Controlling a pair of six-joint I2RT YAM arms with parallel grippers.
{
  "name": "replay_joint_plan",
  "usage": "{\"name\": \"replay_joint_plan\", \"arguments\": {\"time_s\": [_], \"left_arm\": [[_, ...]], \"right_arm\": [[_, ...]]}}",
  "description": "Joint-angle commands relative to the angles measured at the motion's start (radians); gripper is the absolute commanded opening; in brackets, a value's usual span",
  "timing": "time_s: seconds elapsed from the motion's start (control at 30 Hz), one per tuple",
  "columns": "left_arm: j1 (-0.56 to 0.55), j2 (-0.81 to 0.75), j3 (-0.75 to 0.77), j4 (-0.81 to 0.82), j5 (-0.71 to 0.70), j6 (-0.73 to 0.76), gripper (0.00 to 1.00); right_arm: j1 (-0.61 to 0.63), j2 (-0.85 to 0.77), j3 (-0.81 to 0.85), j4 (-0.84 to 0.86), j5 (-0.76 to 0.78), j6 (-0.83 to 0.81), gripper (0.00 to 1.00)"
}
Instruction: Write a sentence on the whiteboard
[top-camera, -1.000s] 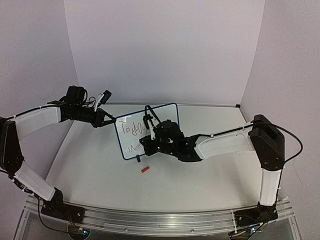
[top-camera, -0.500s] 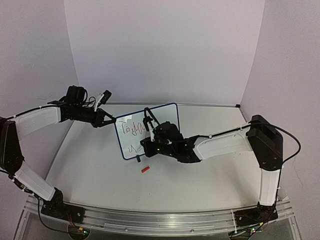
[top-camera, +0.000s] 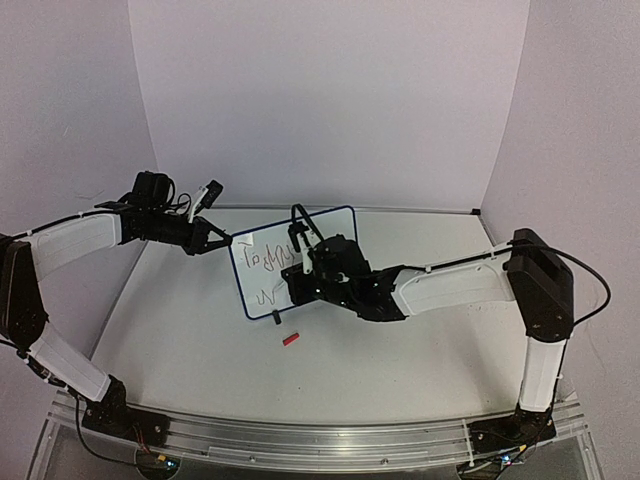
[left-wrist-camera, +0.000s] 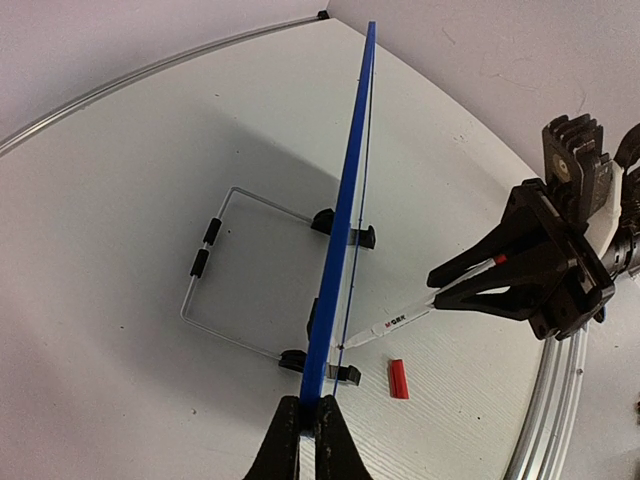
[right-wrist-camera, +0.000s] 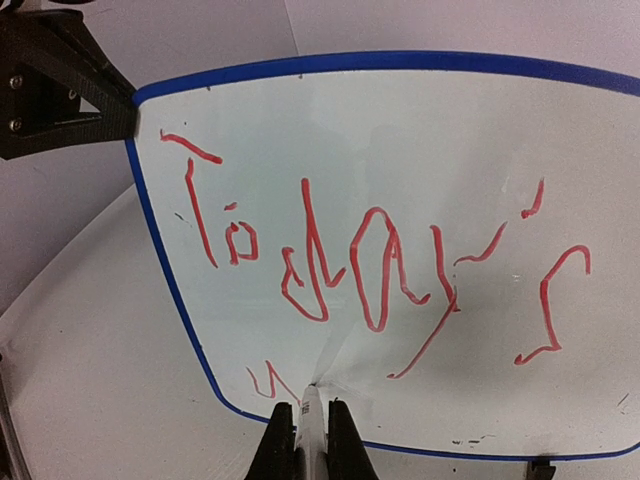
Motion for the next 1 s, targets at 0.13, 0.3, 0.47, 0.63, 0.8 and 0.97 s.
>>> {"name": "replay_joint_plan", "arguments": {"time_s": [0.13, 0.3, 0.47, 0.63, 0.8, 0.97], "left_arm": [[-0.006, -0.035, 0.026, -0.011, 0.006, 0.002, 0.00], [-0.007, -0.032, 0.027, -0.011, 0.006, 0.003, 0.00], [-0.006, -0.033, 0.026, -0.012, 0.005, 0.004, 0.00], [-0.007, -0.031, 0.028, -0.013, 0.005, 0.004, 0.00], [-0.006, -0.029, 0.026, -0.013, 0.005, 0.003, 0.00], [-0.006, -0.030, 0.026, -0.012, 0.003, 0.004, 0.00]], "right_arm": [[-0.001, -0.042, 0.024, 0.035, 0.025, -0.006, 0.00], [0.000, -0.055, 0.011, 0.028, -0.001, 0.003, 0.00], [-0.001, -0.109, -0.021, -0.005, -0.057, 0.025, 0.00], [0.000, -0.175, -0.082, -0.033, -0.057, 0.052, 0.00], [-0.007, -0.195, -0.131, -0.033, -0.040, 0.065, 0.00], [-0.029, -0.188, -0.139, -0.013, -0.059, 0.078, 0.00]]}}
